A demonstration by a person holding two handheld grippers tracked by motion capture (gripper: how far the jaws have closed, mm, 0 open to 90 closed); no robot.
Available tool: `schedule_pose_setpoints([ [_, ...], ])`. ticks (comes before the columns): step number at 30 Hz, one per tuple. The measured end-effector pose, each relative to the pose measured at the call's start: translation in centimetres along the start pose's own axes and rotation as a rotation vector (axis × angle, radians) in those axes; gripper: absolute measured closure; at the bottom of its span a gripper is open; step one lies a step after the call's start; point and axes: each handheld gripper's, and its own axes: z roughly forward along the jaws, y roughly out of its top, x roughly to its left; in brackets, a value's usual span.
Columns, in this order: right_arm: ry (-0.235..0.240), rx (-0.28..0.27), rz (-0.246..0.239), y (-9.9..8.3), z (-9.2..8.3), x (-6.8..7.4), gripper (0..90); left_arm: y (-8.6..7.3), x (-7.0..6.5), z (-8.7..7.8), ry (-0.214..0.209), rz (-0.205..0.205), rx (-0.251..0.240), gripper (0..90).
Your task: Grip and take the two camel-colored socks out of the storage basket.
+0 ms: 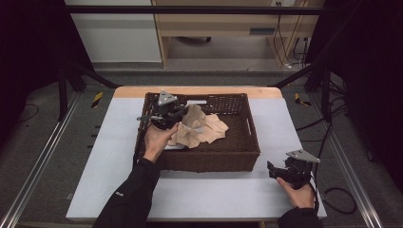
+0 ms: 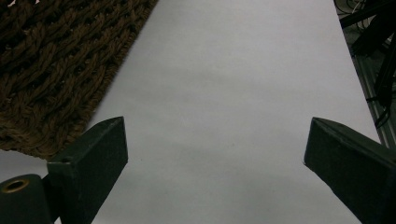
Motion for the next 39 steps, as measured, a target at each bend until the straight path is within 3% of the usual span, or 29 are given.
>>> schedule_pose_setpoints([
  [11,-0.004,-0.009,0.007,0.0,-0.1,0.0,6.4,2.4,-1.5,-4.0,-0.027,0.028,-0.099,84.9],
  [18,-0.003,-0.011,0.009,0.0,-0.2,-0.1,6.3,3.1,-2.6,-7.3,-0.085,0.038,-0.166,85.0],
  [24,-0.008,-0.016,0.013,0.0,-0.2,-0.2,6.3,3.0,-3.8,-9.7,-0.099,0.083,-0.188,85.0],
  [30,-0.009,-0.015,0.018,0.0,-0.3,-0.2,6.3,2.6,-4.6,-11.6,-0.109,0.1,-0.189,84.9],
  [36,-0.009,-0.02,0.014,0.0,-0.4,-0.2,6.3,1.3,-5.3,-14.5,-0.129,0.129,-0.214,84.9],
  [39,-0.009,-0.016,0.015,0.0,-0.4,-0.2,6.2,0.9,-5.4,-15.1,-0.136,0.133,-0.218,84.9],
])
